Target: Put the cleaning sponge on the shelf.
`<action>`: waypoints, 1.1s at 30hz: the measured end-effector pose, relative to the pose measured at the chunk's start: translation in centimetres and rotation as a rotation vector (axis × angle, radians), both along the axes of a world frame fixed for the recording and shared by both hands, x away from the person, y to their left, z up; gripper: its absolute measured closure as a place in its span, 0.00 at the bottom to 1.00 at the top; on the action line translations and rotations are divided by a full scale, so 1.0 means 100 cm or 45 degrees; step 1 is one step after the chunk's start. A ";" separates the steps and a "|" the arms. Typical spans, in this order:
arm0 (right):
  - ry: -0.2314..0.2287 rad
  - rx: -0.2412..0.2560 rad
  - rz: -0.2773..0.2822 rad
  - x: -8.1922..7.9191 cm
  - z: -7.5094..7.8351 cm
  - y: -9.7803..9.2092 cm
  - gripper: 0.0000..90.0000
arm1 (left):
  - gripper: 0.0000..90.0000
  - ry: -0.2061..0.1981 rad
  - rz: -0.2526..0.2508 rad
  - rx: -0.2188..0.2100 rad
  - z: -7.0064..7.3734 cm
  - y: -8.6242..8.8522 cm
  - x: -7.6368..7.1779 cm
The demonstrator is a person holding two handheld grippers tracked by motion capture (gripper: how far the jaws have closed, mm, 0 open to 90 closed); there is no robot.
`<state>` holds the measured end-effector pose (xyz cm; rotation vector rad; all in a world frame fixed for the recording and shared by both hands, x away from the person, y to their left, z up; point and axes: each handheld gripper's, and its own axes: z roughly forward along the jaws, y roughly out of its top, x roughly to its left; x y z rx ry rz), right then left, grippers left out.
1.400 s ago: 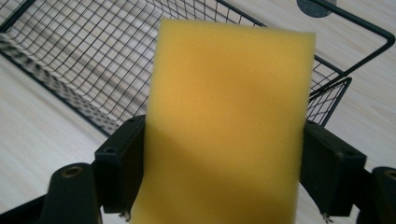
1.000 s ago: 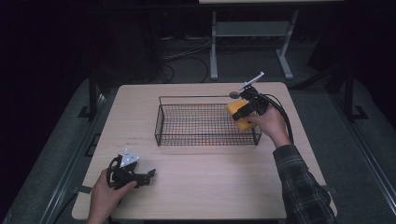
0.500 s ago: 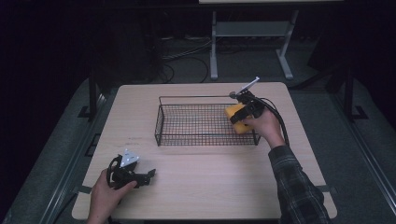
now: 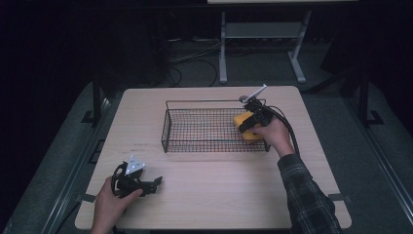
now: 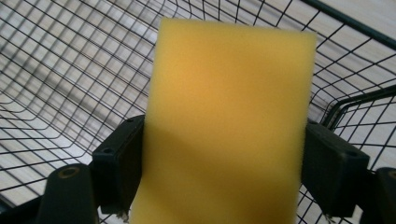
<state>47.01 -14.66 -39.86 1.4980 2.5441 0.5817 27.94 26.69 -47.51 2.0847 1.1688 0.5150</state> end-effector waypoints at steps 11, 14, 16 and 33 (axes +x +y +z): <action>0.033 -0.012 0.001 0.000 -0.006 0.000 0.23 | 0.14 0.000 0.000 0.001 0.000 0.000 0.000; 0.042 -0.022 0.008 -0.001 -0.007 0.000 0.21 | 0.14 0.000 -0.001 0.001 0.000 0.000 0.000; 0.037 -0.021 0.011 -0.001 -0.006 0.000 0.21 | 0.14 0.000 0.000 0.000 0.000 0.000 0.000; -0.019 0.017 0.022 -0.011 0.011 -0.007 0.20 | 0.14 0.000 0.000 0.000 0.000 0.000 0.000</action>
